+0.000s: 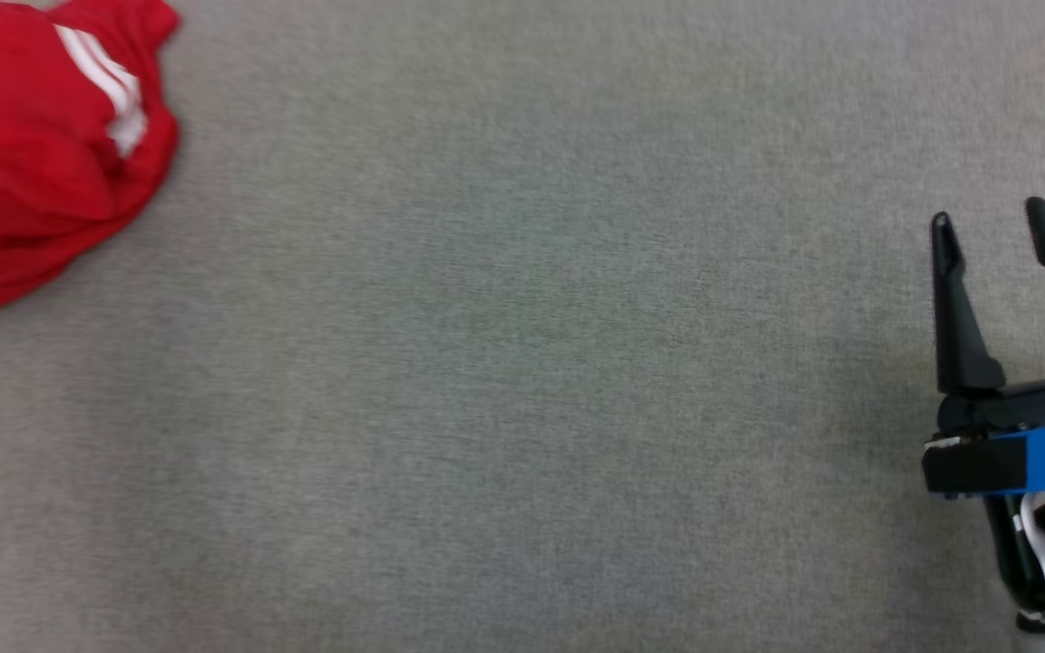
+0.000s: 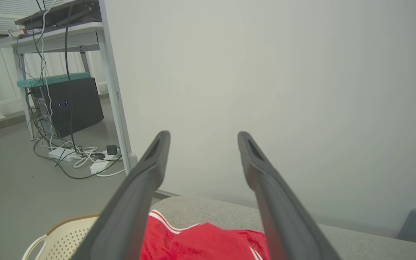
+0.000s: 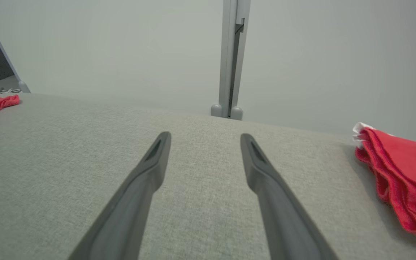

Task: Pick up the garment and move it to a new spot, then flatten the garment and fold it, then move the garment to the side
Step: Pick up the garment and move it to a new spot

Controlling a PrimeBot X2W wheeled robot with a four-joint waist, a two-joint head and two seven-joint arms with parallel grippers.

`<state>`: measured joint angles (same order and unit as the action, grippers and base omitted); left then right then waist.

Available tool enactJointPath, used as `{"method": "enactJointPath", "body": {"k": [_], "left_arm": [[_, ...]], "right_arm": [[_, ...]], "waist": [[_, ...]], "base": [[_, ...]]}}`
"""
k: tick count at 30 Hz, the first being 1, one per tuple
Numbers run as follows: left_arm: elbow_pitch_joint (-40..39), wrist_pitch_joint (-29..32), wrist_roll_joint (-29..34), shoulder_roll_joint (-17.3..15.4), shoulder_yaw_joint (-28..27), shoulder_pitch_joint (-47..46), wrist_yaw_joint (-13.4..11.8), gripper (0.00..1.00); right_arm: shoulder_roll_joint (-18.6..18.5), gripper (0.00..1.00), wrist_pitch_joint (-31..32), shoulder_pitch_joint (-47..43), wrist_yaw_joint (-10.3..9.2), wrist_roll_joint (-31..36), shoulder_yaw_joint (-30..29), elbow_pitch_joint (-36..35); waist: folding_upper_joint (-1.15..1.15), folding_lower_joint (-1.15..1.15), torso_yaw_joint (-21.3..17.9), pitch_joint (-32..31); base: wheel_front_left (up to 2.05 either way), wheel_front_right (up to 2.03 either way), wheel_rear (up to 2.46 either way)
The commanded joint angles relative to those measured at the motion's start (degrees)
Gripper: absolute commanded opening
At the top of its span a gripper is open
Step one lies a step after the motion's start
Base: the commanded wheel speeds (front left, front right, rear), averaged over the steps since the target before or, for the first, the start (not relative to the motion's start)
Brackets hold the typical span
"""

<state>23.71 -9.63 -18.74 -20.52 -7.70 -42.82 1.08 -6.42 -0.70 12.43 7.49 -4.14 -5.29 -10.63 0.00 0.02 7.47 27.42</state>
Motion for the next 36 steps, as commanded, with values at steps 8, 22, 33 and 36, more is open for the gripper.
{"method": "enactJointPath", "body": {"k": [8, 22, 33, 36], "left_arm": [[15.71, 6.09, -1.7, -4.08, 0.73, -9.97, 2.54, 1.0], [37.6, 25.53, -5.79, -2.56, 3.85, -13.31, 5.27, 1.0], [40.29, 24.34, -7.29, -2.97, 4.87, -13.31, 6.11, 0.0], [38.91, 20.11, -6.8, -3.28, 5.59, -14.29, 6.27, 0.0]], "right_arm": [[-0.56, 1.0, 0.72, 0.79, 0.01, 0.83, -1.74, -4.89], [-0.73, 1.0, 1.3, 1.81, 0.01, 1.39, -0.67, -5.75], [-0.59, 1.0, 0.69, 1.51, 0.01, 0.68, -1.01, -4.94], [-0.15, 1.0, 0.2, 1.35, 0.01, 0.41, -1.0, -3.88]], "waist": [[0.0, -0.02, -3.59, 6.96], [0.0, -0.02, -3.47, 6.69], [0.0, -0.02, -4.57, 5.13], [0.0, -0.02, -5.01, 3.61]], "base": [[0.0, 0.0, 0.0], [0.0, 0.0, 0.0], [0.0, 0.0, 0.0], [0.0, 0.0, 0.0]]}}
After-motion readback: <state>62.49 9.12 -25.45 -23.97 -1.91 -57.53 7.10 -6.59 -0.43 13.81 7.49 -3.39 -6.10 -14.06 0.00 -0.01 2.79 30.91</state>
